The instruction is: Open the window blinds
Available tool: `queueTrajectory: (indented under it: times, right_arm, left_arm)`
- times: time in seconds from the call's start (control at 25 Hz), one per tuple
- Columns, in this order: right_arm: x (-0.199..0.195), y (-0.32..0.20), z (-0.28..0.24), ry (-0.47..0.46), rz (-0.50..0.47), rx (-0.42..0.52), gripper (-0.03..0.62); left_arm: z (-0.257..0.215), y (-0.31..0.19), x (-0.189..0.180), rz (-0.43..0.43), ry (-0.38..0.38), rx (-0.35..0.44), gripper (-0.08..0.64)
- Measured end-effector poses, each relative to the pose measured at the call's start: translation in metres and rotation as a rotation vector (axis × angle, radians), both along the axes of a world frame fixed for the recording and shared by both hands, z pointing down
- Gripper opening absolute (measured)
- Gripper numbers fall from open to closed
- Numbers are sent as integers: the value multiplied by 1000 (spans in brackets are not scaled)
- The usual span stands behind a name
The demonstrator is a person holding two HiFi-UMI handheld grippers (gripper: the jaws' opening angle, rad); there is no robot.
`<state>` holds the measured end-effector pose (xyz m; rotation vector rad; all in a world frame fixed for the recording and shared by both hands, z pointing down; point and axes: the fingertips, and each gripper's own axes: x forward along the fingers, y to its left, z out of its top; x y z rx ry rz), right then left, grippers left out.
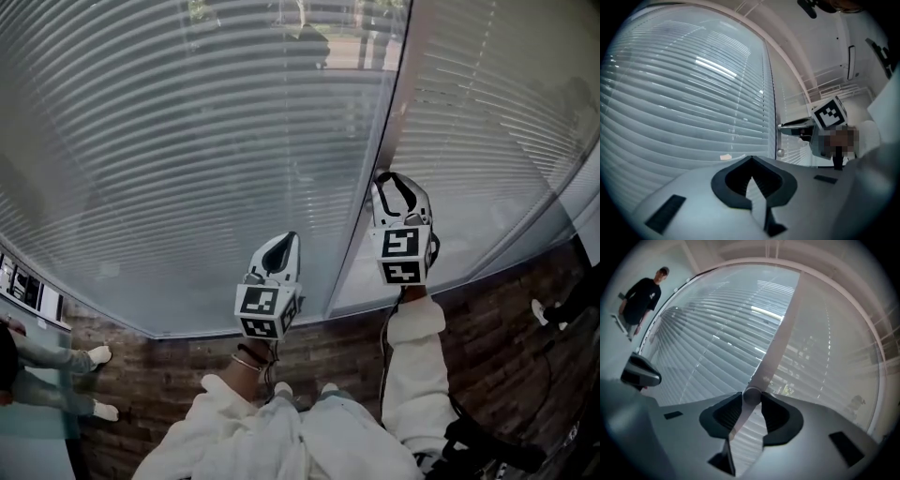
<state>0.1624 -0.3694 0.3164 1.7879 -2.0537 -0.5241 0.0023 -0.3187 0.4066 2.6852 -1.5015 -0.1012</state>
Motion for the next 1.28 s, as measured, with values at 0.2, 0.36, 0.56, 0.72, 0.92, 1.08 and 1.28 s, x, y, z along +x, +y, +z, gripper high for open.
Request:
queueTrajectory:
  times: [0.2, 0.36, 0.56, 0.72, 0.92, 1.08, 1.28]
  right_arm:
    - [2, 2, 1, 168, 55, -15, 134]
    - [-2, -8, 2, 204, 61, -30, 146]
    - [2, -10, 2, -132, 50, -39, 130]
    - [13, -14, 2, -952, -65, -63, 130]
    - [12, -13, 6, -657, -18, -50, 131]
    - [7, -7, 1, -156, 31, -13, 138]
    - [3, -10, 4, 35, 72, -24, 137]
  left_arm:
    - [1, 2, 10, 6, -8, -9, -3]
    - [3, -1, 7, -10, -9, -16, -3]
    - [-2, -1, 5, -12, -5, 8, -3]
    - [-3, -6, 3, -19, 25, 3, -3]
    - [2, -4, 13, 10, 20, 1, -3]
    - [0, -5, 13, 6, 22, -7, -3]
    - [3, -3, 17, 19, 24, -6, -3]
